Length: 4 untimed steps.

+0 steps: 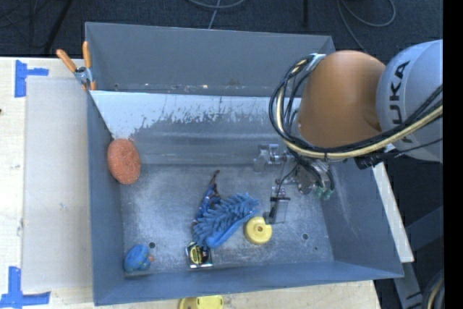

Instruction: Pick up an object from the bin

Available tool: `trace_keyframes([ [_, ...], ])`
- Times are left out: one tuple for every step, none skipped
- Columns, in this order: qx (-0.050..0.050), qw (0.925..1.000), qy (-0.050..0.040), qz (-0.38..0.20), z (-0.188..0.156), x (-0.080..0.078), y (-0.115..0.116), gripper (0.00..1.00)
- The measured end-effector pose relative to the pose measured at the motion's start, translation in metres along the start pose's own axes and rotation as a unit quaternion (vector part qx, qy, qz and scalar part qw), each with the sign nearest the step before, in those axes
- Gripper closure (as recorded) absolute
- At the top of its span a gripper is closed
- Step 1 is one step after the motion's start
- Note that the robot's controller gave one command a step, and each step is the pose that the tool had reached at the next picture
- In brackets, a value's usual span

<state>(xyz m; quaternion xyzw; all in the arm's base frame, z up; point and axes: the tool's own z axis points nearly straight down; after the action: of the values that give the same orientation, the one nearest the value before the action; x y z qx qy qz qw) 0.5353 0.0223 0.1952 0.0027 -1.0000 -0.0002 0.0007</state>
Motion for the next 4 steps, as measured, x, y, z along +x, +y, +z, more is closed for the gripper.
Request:
trace_keyframes([
  [0.001,0.9997,-0.0037,-0.026,0.036,-0.019,0.011,0.0],
  [0.0,0.9932,0.0008,-0.117,0.075,-0.018,0.032,0.0],
  [0.0,0.9738,-0.0014,-0.227,0.118,-0.023,0.039,0.0],
  [0.0,0.9445,-0.0072,-0.329,0.122,-0.035,0.051,1.0],
])
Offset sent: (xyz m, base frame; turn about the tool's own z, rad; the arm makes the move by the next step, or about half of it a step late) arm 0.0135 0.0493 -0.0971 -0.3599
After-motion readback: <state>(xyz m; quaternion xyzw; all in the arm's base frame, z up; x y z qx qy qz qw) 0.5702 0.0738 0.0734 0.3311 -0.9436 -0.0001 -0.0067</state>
